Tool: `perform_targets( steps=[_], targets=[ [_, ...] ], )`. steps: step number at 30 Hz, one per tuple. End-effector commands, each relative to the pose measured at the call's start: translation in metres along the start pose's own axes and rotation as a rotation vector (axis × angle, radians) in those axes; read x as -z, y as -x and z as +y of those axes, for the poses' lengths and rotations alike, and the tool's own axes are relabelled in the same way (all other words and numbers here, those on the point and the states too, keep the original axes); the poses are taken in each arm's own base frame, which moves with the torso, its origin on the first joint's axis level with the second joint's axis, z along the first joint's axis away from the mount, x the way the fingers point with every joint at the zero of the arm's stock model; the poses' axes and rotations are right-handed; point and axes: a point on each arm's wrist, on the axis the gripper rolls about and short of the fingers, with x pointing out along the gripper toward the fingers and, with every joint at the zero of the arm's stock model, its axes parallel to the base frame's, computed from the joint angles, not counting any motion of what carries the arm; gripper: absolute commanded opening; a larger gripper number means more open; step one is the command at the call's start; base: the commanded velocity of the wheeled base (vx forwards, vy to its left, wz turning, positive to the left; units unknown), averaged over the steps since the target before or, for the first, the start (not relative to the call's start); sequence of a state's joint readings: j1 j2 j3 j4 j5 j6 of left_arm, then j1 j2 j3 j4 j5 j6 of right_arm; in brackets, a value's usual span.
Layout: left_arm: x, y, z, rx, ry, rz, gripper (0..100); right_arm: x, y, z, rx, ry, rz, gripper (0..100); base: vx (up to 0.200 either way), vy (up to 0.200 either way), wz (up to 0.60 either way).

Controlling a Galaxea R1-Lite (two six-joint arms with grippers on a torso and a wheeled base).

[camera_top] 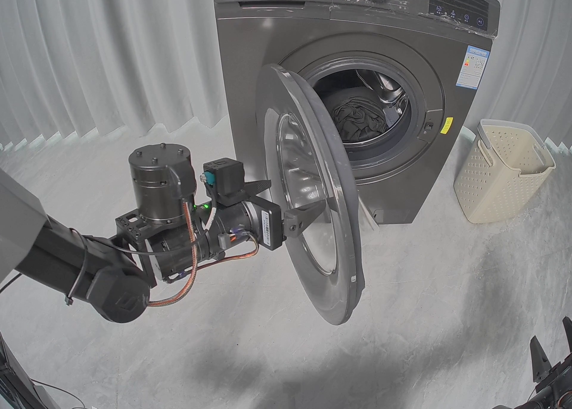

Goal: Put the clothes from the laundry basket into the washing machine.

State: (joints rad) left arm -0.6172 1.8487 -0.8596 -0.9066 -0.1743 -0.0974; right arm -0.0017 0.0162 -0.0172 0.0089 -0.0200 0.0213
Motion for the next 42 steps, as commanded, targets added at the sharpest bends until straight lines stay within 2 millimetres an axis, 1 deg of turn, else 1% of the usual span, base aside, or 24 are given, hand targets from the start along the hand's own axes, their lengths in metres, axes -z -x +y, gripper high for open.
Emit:
perform_targets(
  steps=[1, 2, 3, 4, 6, 7, 11, 13, 16, 18, 19, 20, 21, 22, 23, 24, 29, 32, 34, 37, 38, 39, 40, 42],
  targets=[
    [0.012, -0.02, 0.001, 0.011, -0.002, 0.027, 100, 0.004, 0.0, 0.0, 0.0, 0.0, 0.0, 100, 0.0, 0.0, 0.0],
    [0.002, -0.041, -0.005, 0.033, 0.009, -0.022, 100, 0.004, 0.0, 0.0, 0.0, 0.0, 0.0, 100, 0.0, 0.0, 0.0],
    [0.001, -0.043, -0.006, 0.034, 0.01, -0.026, 100, 0.004, 0.0, 0.0, 0.0, 0.0, 0.0, 100, 0.0, 0.0, 0.0],
    [-0.009, -0.065, -0.009, 0.02, 0.061, -0.092, 100, 0.004, 0.0, 0.0, 0.0, 0.0, 0.0, 100, 0.0, 0.0, 0.0],
    [-0.009, -0.07, -0.008, 0.004, 0.081, -0.102, 100, 0.004, 0.0, 0.0, 0.0, 0.0, -0.003, 100, 0.0, 0.0, 0.0],
    [-0.014, -0.085, -0.005, -0.072, 0.144, -0.154, 100, 0.004, 0.0, 0.0, 0.0, 0.0, -0.002, 100, 0.0, 0.0, 0.0],
    [-0.006, -0.08, -0.002, -0.087, 0.151, -0.124, 100, 0.004, 0.0, 0.0, 0.0, 0.0, -0.002, 100, 0.0, 0.0, 0.0],
    [-0.001, -0.07, -0.002, -0.093, 0.154, -0.096, 100, 0.004, 0.0, 0.0, 0.0, 0.0, -0.002, 100, 0.0, 0.0, 0.0],
    [0.008, -0.043, -0.004, -0.107, 0.154, -0.037, 100, 0.004, 0.0, 0.0, 0.0, 0.0, -0.002, 100, 0.0, 0.0, 0.0],
    [0.008, -0.043, -0.004, -0.107, 0.154, -0.037, 100, 0.004, 0.0, 0.0, 0.0, 0.0, -0.002, 100, 0.0, 0.0, 0.0],
    [0.017, -0.008, -0.008, -0.115, 0.149, 0.007, 100, 0.004, 0.0, 0.0, 0.0, 0.0, -0.002, 100, 0.0, 0.0, 0.0],
    [0.017, -0.001, -0.009, -0.116, 0.147, 0.01, 100, 0.004, 0.0, 0.0, 0.0, 0.0, -0.002, 100, 0.0, 0.0, 0.0],
    [0.018, 0.019, -0.012, -0.115, 0.135, 0.019, 100, 0.004, 0.0, 0.0, 0.0, 0.0, 0.0, 100, 0.0, 0.0, 0.0],
    [0.018, 0.032, -0.015, -0.115, 0.124, 0.019, 100, 0.004, 0.0, 0.0, 0.0, 0.0, -0.002, 100, 0.0, 0.0, 0.0],
    [0.018, 0.034, -0.015, -0.115, 0.122, 0.019, 100, 0.004, 0.0, 0.0, 0.0, 0.0, 0.0, 100, 0.0, 0.0, 0.0],
    [0.016, 0.061, -0.019, -0.111, 0.101, 0.007, 100, 0.004, 0.0, 0.0, 0.0, 0.0, 0.0, 100, 0.0, 0.0, 0.0],
    [0.013, 0.132, -0.027, -0.121, 0.056, -0.033, 100, 0.004, 0.0, 0.0, -0.005, 0.009, 0.0, 100, 0.0, 0.0, 0.0],
    [0.027, 0.172, -0.03, -0.131, -0.004, -0.015, 100, 0.004, 0.0, 0.0, -0.011, 0.017, 0.0, 100, 0.0, 0.0, 0.0],
    [0.041, 0.201, -0.03, -0.155, -0.033, 0.0, 100, 0.004, 0.0, 0.0, -0.011, 0.015, 0.0, 100, 0.0, 0.0, 0.0],
    [0.052, 0.226, -0.027, -0.215, -0.036, -0.017, 100, 0.004, 0.0, 0.0, -0.011, 0.015, -0.002, 100, 0.0, 0.0, 0.0],
    [0.053, 0.229, -0.026, -0.226, -0.036, -0.021, 100, 0.004, 0.0, 0.0, -0.011, 0.015, 0.0, 100, 0.0, 0.0, 0.0],
    [0.056, 0.241, -0.023, -0.296, -0.041, -0.045, 100, 0.004, 0.0, 0.0, -0.009, 0.017, 0.0, 100, 0.0, 0.0, 0.0],
    [0.056, 0.241, -0.023, -0.296, -0.041, -0.045, 100, 0.004, 0.0, 0.0, -0.009, 0.017, 0.0, 100, 0.0, 0.0, 0.0],
    [0.058, 0.263, -0.02, -0.427, -0.066, -0.081, 100, 0.004, 0.0, 0.0, -0.008, 0.015, 0.0, 100, 0.0, 0.0, 0.0]
  ],
)
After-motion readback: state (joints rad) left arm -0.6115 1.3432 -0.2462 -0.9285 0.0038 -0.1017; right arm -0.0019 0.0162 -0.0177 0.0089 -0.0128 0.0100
